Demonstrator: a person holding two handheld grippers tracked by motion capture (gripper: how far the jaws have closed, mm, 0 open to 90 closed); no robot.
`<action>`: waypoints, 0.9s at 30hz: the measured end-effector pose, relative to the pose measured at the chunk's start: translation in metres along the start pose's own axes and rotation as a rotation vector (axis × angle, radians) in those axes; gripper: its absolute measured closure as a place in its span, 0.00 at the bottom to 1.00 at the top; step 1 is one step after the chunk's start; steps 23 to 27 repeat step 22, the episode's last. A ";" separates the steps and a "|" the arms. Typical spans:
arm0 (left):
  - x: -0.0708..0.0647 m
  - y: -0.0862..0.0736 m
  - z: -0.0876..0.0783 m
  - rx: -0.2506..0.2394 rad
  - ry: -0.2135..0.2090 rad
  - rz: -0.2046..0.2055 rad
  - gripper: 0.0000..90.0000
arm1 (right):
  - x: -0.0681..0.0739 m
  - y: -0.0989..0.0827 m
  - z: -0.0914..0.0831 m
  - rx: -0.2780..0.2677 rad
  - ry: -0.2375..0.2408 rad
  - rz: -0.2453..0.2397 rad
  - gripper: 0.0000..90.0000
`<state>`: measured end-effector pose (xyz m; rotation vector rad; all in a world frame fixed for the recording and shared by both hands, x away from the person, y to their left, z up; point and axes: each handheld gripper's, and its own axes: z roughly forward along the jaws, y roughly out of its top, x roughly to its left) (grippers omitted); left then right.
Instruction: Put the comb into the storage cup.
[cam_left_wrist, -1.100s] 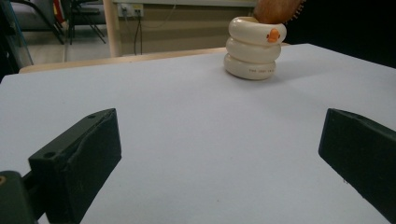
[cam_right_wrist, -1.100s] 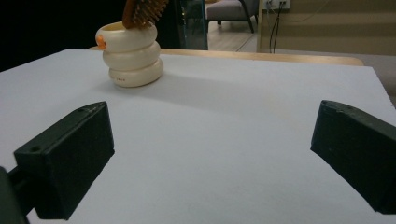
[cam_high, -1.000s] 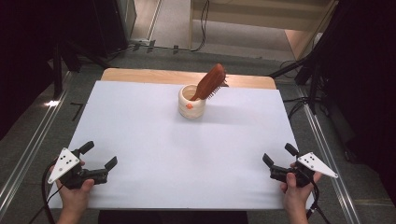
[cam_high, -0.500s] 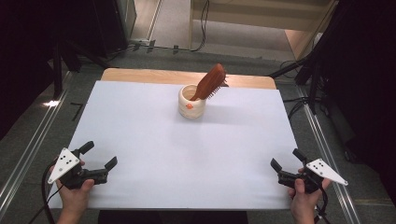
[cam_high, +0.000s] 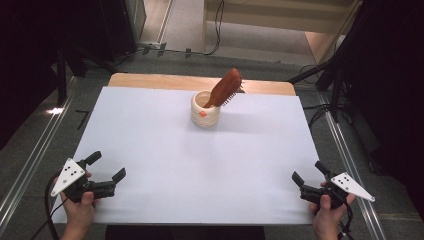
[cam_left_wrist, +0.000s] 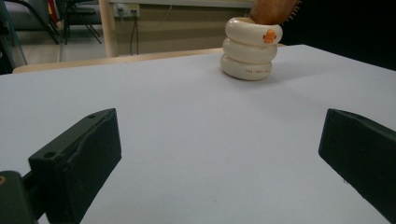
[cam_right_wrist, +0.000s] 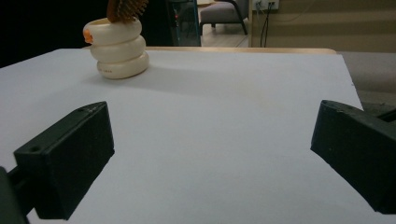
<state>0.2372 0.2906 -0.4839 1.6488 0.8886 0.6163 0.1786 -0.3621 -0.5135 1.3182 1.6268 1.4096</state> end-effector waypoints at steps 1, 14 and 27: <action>0.000 0.000 0.000 -0.002 0.001 0.001 0.00 | 0.000 0.000 0.000 -0.001 0.003 -0.007 0.00; 0.004 -0.002 -0.003 -0.020 0.005 -0.043 0.00 | 0.000 0.000 0.003 -0.005 -0.008 -0.011 0.00; 0.003 -0.002 -0.001 -0.007 0.008 -0.032 0.00 | 0.000 -0.002 0.006 -0.002 -0.032 0.002 0.00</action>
